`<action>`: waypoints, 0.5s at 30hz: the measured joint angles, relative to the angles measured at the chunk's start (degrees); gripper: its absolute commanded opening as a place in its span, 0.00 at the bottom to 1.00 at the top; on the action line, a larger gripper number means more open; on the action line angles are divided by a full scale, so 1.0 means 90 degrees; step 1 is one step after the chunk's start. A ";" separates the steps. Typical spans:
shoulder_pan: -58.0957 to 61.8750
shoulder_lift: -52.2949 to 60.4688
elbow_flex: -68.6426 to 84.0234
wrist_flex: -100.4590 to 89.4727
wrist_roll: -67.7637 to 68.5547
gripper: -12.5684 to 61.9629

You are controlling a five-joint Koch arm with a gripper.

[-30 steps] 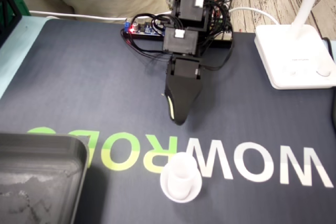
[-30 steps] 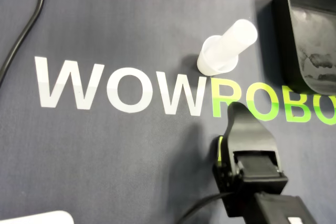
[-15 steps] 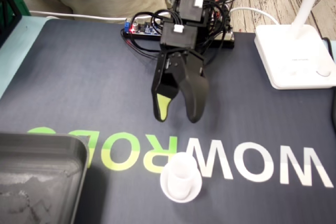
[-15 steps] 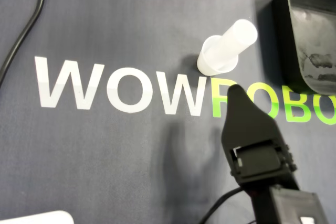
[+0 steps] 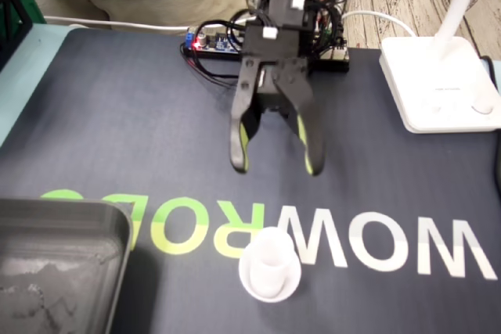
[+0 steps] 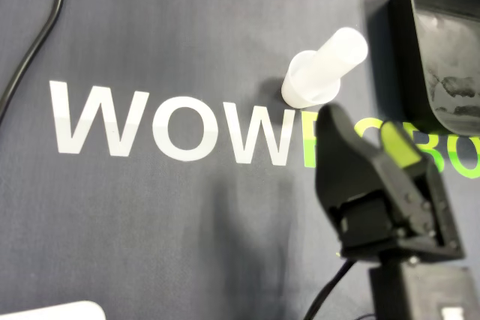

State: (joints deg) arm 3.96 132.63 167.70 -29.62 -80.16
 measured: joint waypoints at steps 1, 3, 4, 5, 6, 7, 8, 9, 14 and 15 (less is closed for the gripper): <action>0.0000 -0.0361 -0.0332 -0.0518 -0.0107 0.60; 0.0010 -0.0664 -0.0361 -0.0967 -0.0254 0.60; 0.0010 -0.0693 -0.0371 -0.1035 -0.0293 0.60; -0.0020 -0.0937 -0.0361 -0.1406 -0.0449 0.60; -0.0020 -0.0947 -0.0352 -0.1426 -0.0459 0.60; -0.0039 -0.1064 -0.0352 -0.1602 -0.0479 0.60; -0.0049 -0.1357 -0.0361 -0.1963 -0.0479 0.60; -0.0078 -0.1689 -0.0361 -0.2412 -0.0479 0.60; -0.0049 -0.2715 -0.0459 -0.3984 -0.0479 0.60; -0.0059 -0.2725 -0.0459 -0.4043 -0.0479 0.60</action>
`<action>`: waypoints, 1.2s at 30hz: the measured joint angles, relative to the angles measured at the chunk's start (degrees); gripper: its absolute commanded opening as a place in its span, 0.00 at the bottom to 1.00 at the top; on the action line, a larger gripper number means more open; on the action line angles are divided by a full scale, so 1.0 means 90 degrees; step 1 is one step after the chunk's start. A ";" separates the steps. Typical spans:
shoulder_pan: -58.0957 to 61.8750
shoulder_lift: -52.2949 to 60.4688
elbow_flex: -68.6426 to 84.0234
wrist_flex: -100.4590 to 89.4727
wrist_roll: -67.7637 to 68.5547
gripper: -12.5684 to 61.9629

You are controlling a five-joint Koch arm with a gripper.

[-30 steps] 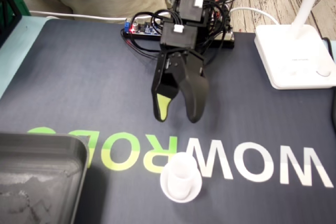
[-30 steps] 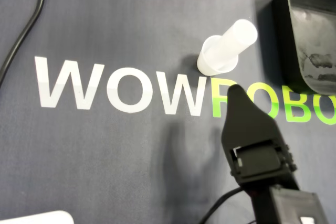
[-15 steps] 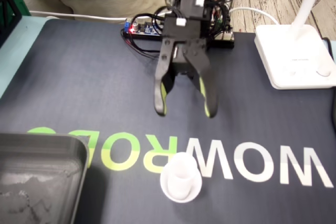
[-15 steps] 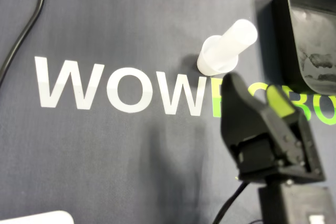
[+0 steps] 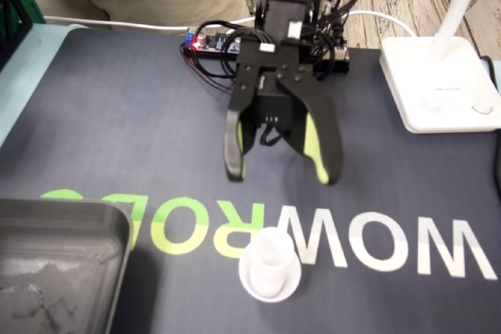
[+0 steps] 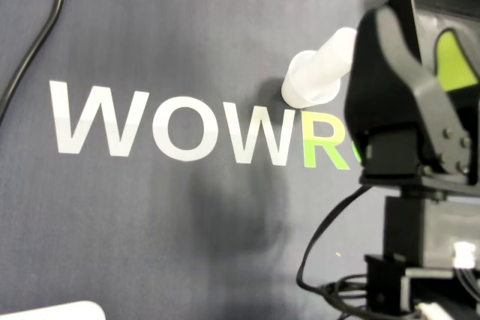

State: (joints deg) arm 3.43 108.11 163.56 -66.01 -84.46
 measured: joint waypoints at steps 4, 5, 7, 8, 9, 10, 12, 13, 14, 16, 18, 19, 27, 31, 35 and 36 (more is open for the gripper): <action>-0.0020 -0.0166 0.0186 -0.0039 0.0000 0.60; -0.0020 -0.0225 0.0264 -0.0039 0.0000 0.60; -0.0020 -0.0352 0.0254 -0.0039 0.0000 0.60; -0.0020 -0.0439 0.0264 -0.0039 0.0000 0.60; -0.0020 -0.0508 0.0264 -0.0039 -0.0010 0.60; -0.0020 -0.0596 0.0264 -0.0039 -0.0020 0.60; -0.0020 -0.0791 0.0254 -0.0039 -0.0049 0.60; -0.0010 -0.0898 0.0254 -0.0039 -0.0059 0.60; -0.0010 -0.0996 0.0254 -0.0039 -0.0059 0.60; -0.0020 -0.1221 0.0225 -0.0039 -0.0068 0.60; -0.0029 -0.1436 0.0049 -0.0039 -0.0088 0.60; -0.0029 -0.1533 -0.0049 -0.0039 -0.0107 0.60; -0.0029 -0.2256 -0.0479 -0.0039 -0.0195 0.60; -0.0029 -0.2578 -0.0615 -0.0039 -0.0244 0.60; -0.0029 -0.2900 -0.0859 -0.0039 -0.0332 0.60; -0.0029 -0.2979 -0.0898 -0.0039 -0.0342 0.60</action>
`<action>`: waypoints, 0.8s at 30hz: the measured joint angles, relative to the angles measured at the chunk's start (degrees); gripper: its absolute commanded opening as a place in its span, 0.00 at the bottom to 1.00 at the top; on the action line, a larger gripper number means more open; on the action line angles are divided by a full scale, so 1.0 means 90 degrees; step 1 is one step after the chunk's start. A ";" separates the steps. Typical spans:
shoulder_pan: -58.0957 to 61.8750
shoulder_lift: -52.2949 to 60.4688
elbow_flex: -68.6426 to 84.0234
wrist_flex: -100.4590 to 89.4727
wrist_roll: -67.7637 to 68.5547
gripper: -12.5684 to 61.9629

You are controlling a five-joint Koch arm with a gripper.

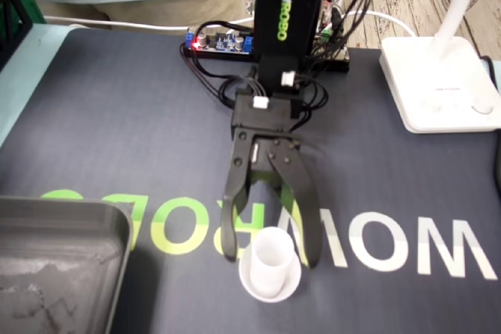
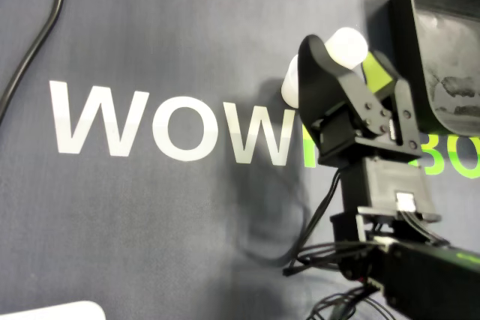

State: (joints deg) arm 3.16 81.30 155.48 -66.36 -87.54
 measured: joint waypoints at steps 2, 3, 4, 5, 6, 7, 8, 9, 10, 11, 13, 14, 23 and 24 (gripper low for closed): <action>-0.0020 -0.0146 -0.0137 0.0000 -0.0029 0.60; -0.0039 -0.0225 -0.0215 0.0000 -0.0029 0.60; -0.0049 -0.0303 -0.0273 0.0000 -0.0029 0.60; -0.0068 -0.0371 -0.0352 0.0000 -0.0029 0.60; -0.0098 -0.0449 -0.0449 0.0000 -0.0029 0.60; -0.0117 -0.0527 -0.0537 0.0000 -0.0029 0.60; -0.0127 -0.0596 -0.0605 0.0000 -0.0039 0.60; -0.0127 -0.0684 -0.0674 0.0000 -0.0049 0.60; -0.0146 -0.0762 -0.0732 0.0000 -0.0068 0.60; -0.0156 -0.0840 -0.0762 0.0000 -0.0088 0.59; -0.0176 -0.0957 -0.0811 0.0000 -0.0137 0.56; -0.0195 -0.0977 -0.0820 0.0000 -0.0137 0.55; -0.0234 -0.1035 -0.0840 -0.0010 -0.0156 0.43; -0.0234 -0.1035 -0.0840 -0.0020 -0.0156 0.42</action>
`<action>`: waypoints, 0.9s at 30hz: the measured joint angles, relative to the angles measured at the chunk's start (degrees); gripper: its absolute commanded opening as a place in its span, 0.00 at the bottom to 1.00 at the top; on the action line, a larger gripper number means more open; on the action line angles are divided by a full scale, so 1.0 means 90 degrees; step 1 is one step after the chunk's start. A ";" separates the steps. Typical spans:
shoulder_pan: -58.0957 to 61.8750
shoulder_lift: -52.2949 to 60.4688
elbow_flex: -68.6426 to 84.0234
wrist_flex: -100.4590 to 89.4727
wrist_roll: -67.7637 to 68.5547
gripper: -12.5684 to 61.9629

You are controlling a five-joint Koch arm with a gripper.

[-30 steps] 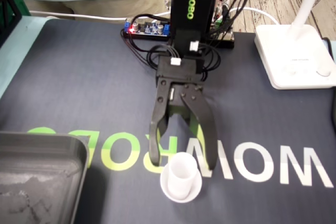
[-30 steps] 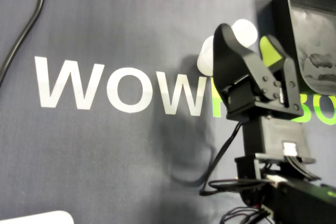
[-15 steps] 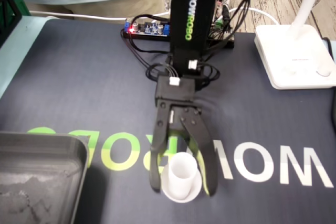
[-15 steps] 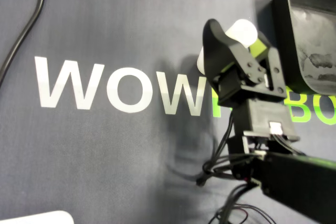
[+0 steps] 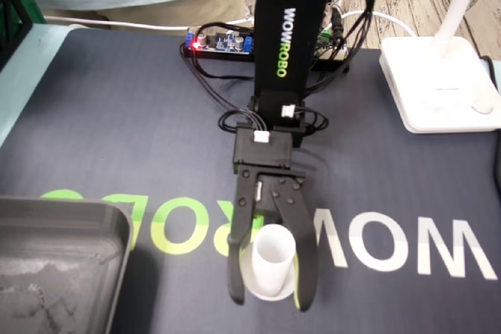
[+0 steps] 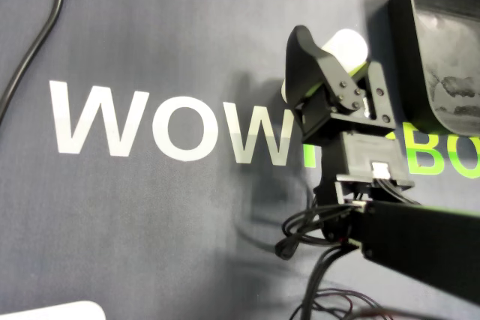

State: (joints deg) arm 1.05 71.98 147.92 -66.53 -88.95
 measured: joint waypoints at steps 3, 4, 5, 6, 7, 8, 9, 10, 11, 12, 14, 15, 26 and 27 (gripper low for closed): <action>-0.0010 0.0000 0.0000 -0.0059 0.0000 0.39; -0.0020 -0.0010 0.0000 -0.0068 0.0000 0.36; -0.0029 0.0000 0.0000 -0.0068 0.0000 0.34; -0.0039 -0.0010 0.0000 -0.0068 0.0010 0.33; -0.0039 0.0000 0.0000 -0.0068 0.0049 0.33; -0.0049 0.0000 0.0000 -0.0068 0.0088 0.33; -0.0049 -0.0010 0.0000 -0.0068 0.0117 0.31; -0.0059 0.0000 0.0000 -0.0068 0.0146 0.29; -0.0059 0.0000 0.0000 -0.0068 0.0176 0.28; -0.0068 -0.0010 0.0000 -0.0068 0.0205 0.27; -0.0098 -0.0010 0.0000 -0.0068 0.0273 0.25; -0.0107 -0.0010 0.0000 -0.0068 0.0303 0.25; -0.0059 -0.0010 -0.0039 -0.0098 0.0488 0.21; -0.0039 -0.0010 -0.0059 -0.0098 0.0488 0.21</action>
State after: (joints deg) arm 0.70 71.89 147.39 -67.41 -84.55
